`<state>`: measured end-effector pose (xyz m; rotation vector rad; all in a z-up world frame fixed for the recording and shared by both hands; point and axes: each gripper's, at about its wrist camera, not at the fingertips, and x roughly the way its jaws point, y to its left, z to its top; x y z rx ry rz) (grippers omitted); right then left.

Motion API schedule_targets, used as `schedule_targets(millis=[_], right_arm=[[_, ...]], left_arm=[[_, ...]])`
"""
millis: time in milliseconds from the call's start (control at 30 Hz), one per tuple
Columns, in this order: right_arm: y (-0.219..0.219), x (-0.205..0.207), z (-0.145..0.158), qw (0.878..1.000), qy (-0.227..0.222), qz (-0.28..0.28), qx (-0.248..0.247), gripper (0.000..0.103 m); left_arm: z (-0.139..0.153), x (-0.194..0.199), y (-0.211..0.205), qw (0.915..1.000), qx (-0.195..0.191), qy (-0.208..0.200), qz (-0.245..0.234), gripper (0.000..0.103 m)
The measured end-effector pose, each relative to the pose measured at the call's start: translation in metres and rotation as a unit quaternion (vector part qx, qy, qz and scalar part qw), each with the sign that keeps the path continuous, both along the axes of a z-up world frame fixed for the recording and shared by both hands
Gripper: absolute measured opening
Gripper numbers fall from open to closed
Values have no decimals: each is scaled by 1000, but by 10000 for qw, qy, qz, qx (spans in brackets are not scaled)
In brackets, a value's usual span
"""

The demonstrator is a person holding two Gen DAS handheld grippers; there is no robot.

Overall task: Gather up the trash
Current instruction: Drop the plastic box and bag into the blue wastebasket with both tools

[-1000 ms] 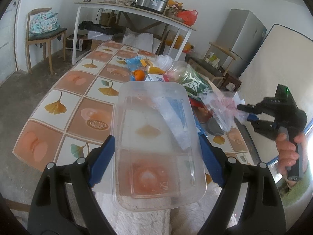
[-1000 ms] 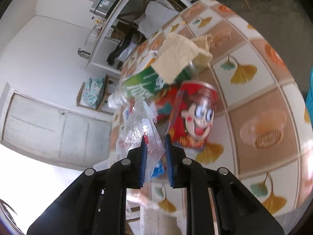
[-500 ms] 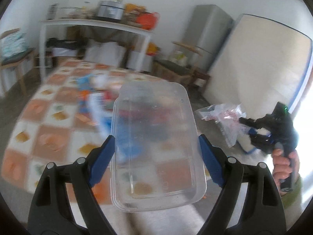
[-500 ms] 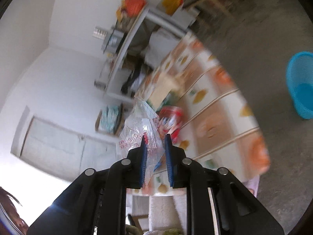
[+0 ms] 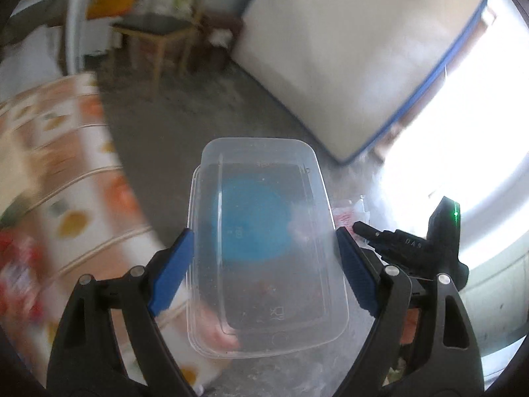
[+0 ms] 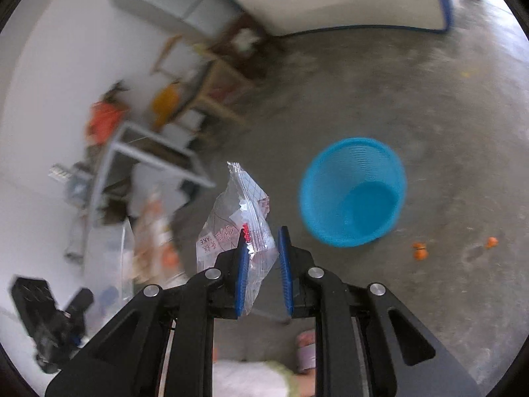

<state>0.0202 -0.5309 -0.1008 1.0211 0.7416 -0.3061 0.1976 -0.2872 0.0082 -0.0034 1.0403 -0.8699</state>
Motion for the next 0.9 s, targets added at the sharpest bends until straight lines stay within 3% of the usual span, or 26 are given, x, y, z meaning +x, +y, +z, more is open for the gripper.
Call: schedule_targets(millis=[100,200,333,400,433,500,667,900], right_arm=[[-26,15,-29,9991,362,-199,6,18],[-45,40,-50,9975,625,-333,-30,18],[-83,61,-81,9957,697,-601,40,23],[-103,73,-104,9958,606,-608,304,57],[-108,79,-115,9953,619,-640,373,62],[-117,79,-136,9925,785,-802,483,63],[-120,60,-155,9913,663,-972,596,63],[-109,23,-136,9941,489,-926,282,63]], left_arm=[[-27,19,-54,9992,349,63,-199,81],[-56,42,-102,9975,517,414,-261,81],[-88,68,-155,9955,746,489,-318,83],[-100,79,-166,9946,835,564,-264,83],[-108,85,-171,9941,856,631,-201,83],[-115,92,-171,9943,773,733,-67,83],[-109,85,-160,9960,308,829,-78,83],[-67,63,-138,9975,-63,629,-300,83]])
